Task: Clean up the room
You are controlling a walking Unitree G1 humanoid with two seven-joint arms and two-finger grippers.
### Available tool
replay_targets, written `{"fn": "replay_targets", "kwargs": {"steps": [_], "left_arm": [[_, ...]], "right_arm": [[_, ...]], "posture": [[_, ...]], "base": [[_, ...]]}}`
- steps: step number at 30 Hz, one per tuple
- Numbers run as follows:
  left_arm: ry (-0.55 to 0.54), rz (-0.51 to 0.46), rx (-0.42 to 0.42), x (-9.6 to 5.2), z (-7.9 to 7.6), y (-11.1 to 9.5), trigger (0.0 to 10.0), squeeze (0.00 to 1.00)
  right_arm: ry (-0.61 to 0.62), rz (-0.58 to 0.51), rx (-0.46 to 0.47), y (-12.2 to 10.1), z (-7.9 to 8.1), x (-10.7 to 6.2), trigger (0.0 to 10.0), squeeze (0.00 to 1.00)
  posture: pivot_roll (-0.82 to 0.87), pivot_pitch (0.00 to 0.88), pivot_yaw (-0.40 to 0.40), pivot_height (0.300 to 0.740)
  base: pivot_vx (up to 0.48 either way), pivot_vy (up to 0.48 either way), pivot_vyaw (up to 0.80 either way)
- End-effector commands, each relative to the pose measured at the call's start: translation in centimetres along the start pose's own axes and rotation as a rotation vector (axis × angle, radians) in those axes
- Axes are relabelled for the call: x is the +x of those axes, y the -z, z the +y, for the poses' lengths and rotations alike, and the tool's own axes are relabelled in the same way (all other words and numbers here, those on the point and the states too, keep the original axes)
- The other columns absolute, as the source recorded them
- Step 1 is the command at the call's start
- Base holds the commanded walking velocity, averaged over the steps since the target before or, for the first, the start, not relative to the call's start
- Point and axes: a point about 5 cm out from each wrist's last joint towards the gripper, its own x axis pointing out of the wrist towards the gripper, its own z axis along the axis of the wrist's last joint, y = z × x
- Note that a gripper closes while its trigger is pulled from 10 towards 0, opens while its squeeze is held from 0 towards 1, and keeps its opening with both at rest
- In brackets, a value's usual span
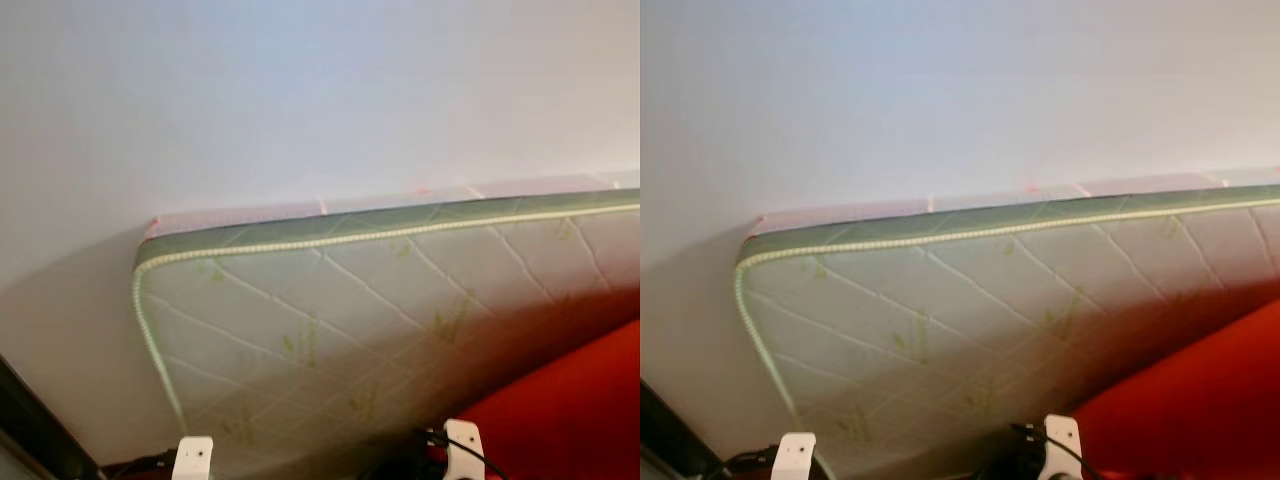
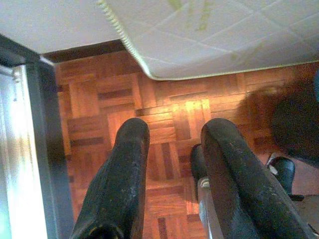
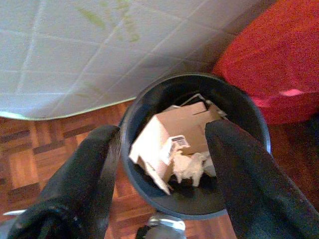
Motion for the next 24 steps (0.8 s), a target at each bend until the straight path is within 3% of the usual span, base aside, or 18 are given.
{"fn": "replay_targets", "kwargs": {"steps": [1, 19, 24], "left_arm": [[0.009, 0.025, 0.003, -0.02, -0.26, 0.39, 10.0, 0.00], [0.020, 0.021, -0.006, -0.02, -0.30, 0.32, 10.0, 0.00], [0.024, 0.020, -0.009, -0.01, -0.31, 0.29, 10.0, 0.00]], "right_arm": [[0.011, -0.006, 0.000, -0.35, -0.49, -0.07, 10.0, 0.00], [0.011, -0.003, 0.002, -0.37, -0.46, -0.06, 10.0, 0.00], [0.011, -0.006, 0.003, -0.41, -0.45, -0.06, 10.0, 0.00]], "posture": [[0.06, 0.000, -0.042, 0.740], [0.06, 0.000, -0.041, 0.740], [0.06, 0.000, -0.041, 0.740]], "base": [[0.000, 0.000, 0.00], [0.000, 0.000, 0.00], [-0.244, 0.000, 0.00]]}}
